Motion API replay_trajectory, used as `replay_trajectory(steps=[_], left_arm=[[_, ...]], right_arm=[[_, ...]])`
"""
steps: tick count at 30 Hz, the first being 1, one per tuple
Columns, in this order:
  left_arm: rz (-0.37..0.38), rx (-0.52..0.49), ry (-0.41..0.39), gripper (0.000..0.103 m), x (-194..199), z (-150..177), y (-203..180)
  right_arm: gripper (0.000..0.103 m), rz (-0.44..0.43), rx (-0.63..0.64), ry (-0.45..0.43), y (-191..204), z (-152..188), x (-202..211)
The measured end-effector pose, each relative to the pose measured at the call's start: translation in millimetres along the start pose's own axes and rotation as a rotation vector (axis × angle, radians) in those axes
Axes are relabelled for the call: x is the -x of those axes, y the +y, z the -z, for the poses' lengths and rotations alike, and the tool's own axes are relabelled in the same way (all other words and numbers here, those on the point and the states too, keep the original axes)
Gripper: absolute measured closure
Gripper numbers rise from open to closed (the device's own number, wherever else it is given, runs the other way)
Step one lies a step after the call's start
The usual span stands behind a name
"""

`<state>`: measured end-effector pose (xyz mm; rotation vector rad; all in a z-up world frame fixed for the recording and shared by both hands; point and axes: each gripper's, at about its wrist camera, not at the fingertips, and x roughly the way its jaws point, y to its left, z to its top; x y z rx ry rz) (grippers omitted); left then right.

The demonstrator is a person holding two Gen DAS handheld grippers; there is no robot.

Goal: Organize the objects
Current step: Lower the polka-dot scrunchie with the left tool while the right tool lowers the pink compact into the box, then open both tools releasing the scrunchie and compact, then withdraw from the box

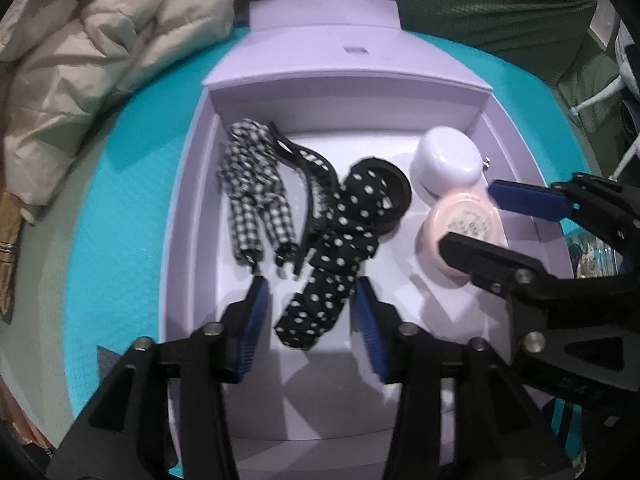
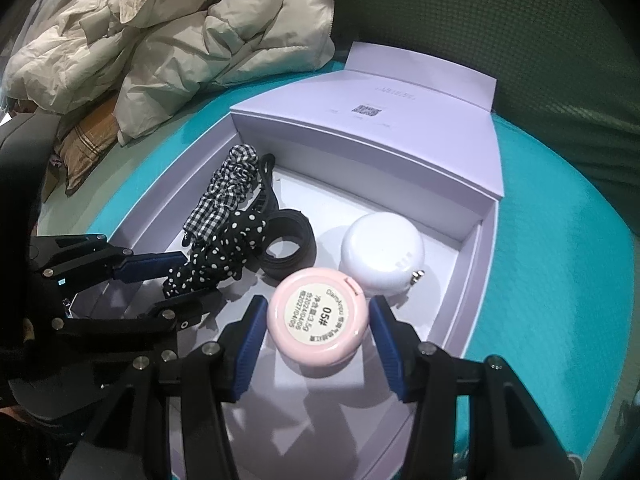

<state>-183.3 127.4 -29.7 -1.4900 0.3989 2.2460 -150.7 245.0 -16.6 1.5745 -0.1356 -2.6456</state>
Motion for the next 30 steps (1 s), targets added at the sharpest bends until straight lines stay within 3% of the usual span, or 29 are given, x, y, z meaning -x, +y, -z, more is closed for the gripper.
replay_trajectory(steps=[4, 13, 16, 18, 30], left_arm=[[-0.028, 0.029, -0.036, 0.042, 9.9, -1.1, 9.0], [-0.012, 0.063, -0.07, 0.028, 26.1, -1.2, 16.0], [-0.023, 0.061, -0.082, 0.023, 32.4, 0.1, 15.2], [-0.047, 0.069, -0.082, 0.022, 36.0, 1.4, 15.8], [0.012, 0.136, -0.114, 0.022, 62.8, 12.0, 24.4]], right_arm=[[0.038, 0.026, 0.0, -0.029, 1.1, -0.2, 12.1], [0.022, 0.089, -0.047, -0.102, 3.5, 3.0, 43.4], [0.021, 0.114, -0.081, -0.108, 1.0, 4.9, 49.9], [0.021, 0.122, -0.094, -0.12, 0.7, 6.8, 55.1], [0.016, 0.162, -0.138, -0.151, 7.1, 18.6, 82.3]])
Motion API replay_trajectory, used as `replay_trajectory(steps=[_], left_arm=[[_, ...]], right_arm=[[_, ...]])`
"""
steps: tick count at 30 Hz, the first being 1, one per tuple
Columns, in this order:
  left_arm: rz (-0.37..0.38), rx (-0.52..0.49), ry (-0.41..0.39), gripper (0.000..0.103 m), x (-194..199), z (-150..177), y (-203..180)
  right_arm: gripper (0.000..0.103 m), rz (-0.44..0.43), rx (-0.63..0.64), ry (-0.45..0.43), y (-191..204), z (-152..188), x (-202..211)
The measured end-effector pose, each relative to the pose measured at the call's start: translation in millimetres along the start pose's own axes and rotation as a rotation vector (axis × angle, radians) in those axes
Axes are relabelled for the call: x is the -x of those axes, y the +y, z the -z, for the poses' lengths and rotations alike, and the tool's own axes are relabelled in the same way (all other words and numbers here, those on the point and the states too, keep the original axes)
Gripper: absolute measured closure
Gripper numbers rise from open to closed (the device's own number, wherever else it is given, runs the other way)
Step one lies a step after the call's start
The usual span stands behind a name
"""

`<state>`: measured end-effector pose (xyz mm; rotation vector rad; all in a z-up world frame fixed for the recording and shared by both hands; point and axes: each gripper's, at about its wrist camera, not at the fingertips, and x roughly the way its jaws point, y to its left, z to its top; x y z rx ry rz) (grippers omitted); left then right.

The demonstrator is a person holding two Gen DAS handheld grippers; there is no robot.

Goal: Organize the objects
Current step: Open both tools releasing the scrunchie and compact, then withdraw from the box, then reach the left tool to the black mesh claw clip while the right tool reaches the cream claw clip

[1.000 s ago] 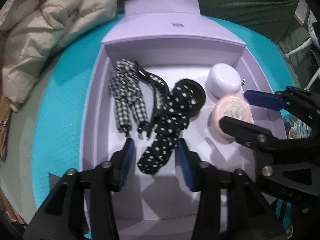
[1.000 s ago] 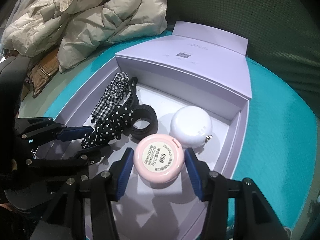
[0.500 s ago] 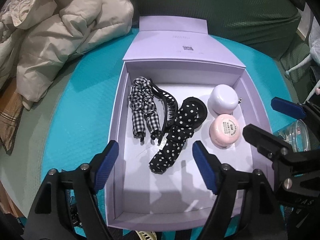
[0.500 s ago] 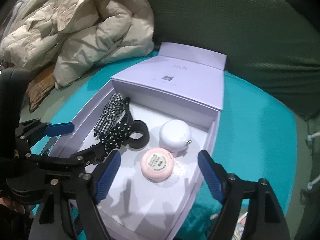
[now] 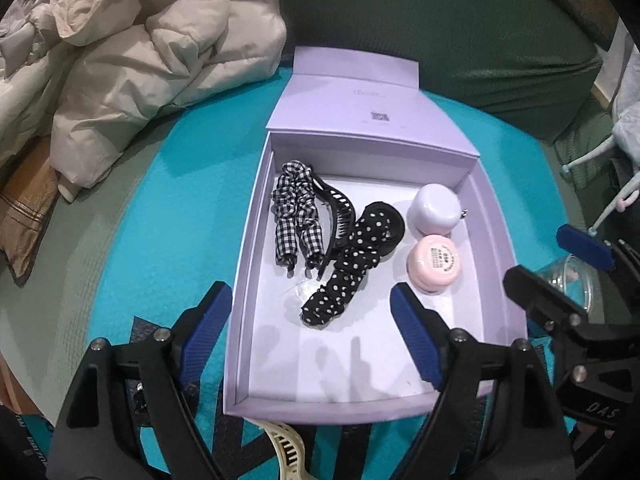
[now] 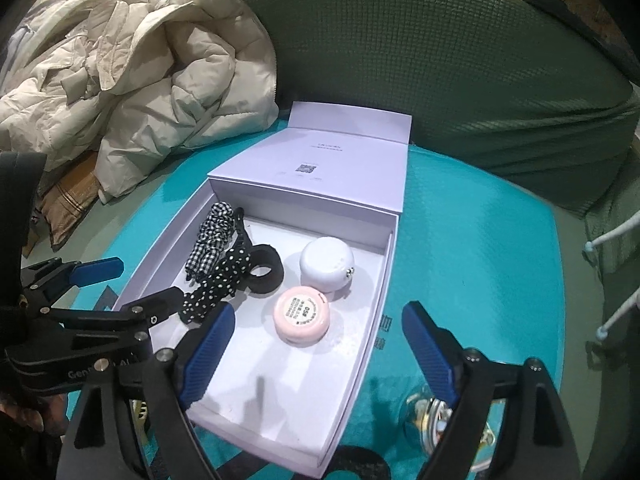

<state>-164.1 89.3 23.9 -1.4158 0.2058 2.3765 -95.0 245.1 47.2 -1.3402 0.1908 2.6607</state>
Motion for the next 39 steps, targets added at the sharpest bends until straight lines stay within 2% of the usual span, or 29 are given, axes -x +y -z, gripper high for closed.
replay_trajectory(steps=[5, 18, 39], left_arm=[[-0.007, -0.007, -0.027, 0.022, 15.7, 5.7, 1.5], [-0.062, 0.028, -0.078, 0.022, 55.4, 29.5, 23.4], [-0.159, 0.126, -0.07, 0.022, 88.6, 86.3, 96.6]], right_arm=[[0.015, 0.003, 0.003, -0.007, 6.2, 4.9, 9.3], [0.014, -0.055, 0.06, -0.032, 39.2, 17.4, 36.2], [0.014, -0.186, 0.207, -0.005, 134.1, 40.8, 40.5]])
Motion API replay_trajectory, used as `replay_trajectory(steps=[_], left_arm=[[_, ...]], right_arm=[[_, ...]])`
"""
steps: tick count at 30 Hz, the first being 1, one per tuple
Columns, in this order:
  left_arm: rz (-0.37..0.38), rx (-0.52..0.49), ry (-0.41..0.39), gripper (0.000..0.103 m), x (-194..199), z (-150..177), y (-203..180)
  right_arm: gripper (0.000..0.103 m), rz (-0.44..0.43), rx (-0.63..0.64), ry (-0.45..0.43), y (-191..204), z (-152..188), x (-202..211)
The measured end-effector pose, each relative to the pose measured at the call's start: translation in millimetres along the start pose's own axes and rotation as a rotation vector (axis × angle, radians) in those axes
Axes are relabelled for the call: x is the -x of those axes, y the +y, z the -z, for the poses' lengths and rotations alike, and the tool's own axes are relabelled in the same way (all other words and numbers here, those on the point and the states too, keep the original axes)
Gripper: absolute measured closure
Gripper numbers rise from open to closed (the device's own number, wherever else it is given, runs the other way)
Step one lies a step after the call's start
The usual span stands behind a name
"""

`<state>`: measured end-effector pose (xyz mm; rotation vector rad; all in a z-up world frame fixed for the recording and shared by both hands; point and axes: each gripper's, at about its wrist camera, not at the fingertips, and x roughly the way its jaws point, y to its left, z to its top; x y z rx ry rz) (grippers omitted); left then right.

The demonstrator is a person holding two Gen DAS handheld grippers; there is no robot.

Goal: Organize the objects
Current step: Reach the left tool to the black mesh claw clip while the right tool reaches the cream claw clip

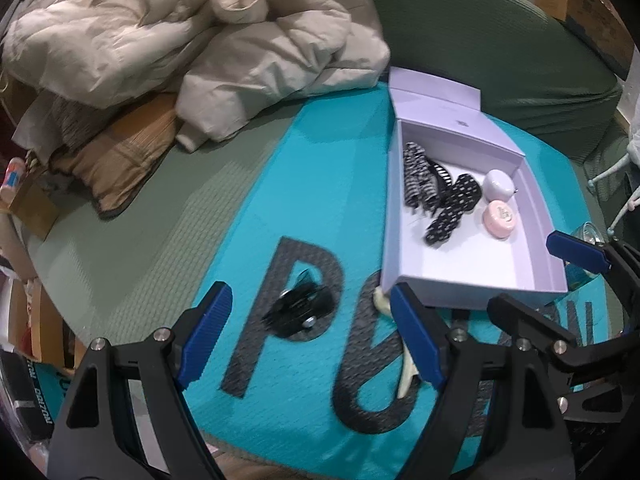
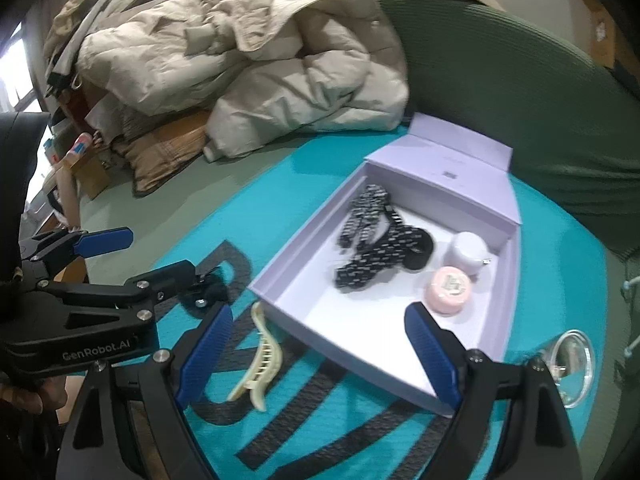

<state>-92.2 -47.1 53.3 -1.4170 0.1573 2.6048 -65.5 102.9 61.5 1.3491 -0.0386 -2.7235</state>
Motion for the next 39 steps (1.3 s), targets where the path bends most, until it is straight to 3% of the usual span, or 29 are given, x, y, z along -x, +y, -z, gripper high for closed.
replay_trajectory(steps=[14, 30, 39], left_arm=[[-0.005, 0.056, 0.037, 0.022, -10.9, 32.1, 33.7], [0.04, 0.061, 0.128, 0.022, -46.9, 64.1, 38.2], [0.063, 0.036, 0.129, 0.022, -61.1, 65.2, 34.2]], right_arm=[[0.014, -0.073, 0.08, 0.051, 44.8, 11.4, -24.9], [0.014, -0.074, 0.096, 0.131, 56.1, 40.4, -52.4], [0.014, -0.078, 0.073, 0.18, 51.4, 52.8, -68.8]])
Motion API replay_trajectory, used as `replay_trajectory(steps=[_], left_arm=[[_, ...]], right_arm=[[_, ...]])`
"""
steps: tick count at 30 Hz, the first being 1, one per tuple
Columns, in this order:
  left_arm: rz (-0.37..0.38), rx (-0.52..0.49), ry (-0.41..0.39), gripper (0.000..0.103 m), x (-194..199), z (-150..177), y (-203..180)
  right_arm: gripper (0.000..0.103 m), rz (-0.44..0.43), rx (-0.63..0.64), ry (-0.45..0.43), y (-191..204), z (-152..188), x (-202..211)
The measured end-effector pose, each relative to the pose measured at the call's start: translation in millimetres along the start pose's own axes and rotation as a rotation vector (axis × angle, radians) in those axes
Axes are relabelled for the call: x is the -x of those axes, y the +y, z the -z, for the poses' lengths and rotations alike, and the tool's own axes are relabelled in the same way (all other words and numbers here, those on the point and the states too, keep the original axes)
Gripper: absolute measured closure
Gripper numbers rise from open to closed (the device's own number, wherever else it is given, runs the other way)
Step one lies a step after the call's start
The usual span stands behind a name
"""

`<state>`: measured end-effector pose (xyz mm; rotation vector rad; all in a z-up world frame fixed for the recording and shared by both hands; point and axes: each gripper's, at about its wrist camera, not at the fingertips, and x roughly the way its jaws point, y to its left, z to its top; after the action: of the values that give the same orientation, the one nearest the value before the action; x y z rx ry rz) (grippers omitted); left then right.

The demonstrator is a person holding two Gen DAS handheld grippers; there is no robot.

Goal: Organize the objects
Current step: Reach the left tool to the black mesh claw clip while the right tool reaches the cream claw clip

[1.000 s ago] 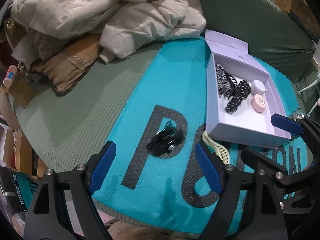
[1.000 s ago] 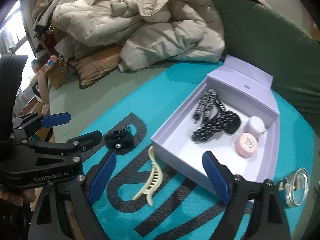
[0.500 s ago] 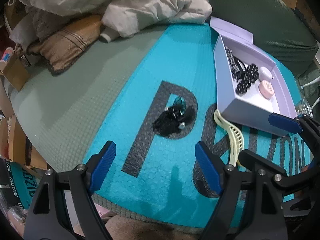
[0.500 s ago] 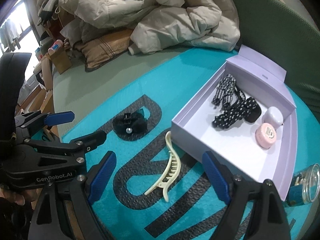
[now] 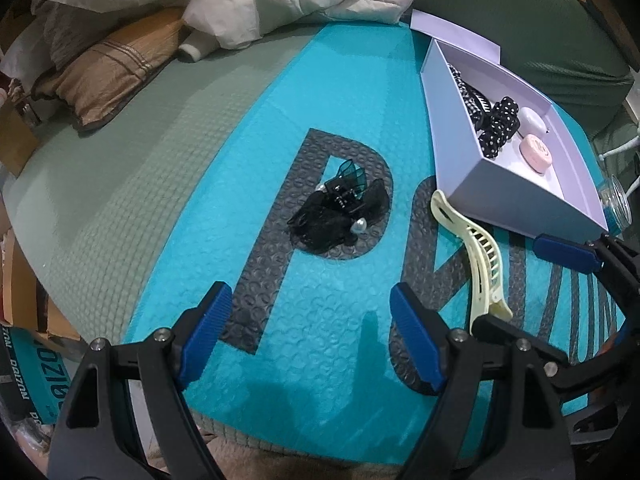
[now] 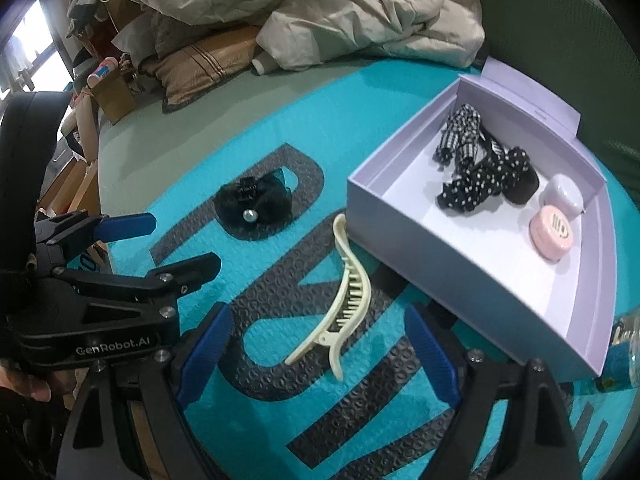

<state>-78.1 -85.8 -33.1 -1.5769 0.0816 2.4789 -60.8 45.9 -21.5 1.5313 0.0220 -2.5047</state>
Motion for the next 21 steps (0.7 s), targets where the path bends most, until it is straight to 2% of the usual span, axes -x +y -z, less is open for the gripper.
replay_trajectory(steps=[21], left_arm=[[0.041, -0.117, 0.0, 0.022, -34.8, -31.7, -10.9]], right_arm=[[0.015, 0.01, -0.063, 0.062, -24.8, -4.7, -27.3]])
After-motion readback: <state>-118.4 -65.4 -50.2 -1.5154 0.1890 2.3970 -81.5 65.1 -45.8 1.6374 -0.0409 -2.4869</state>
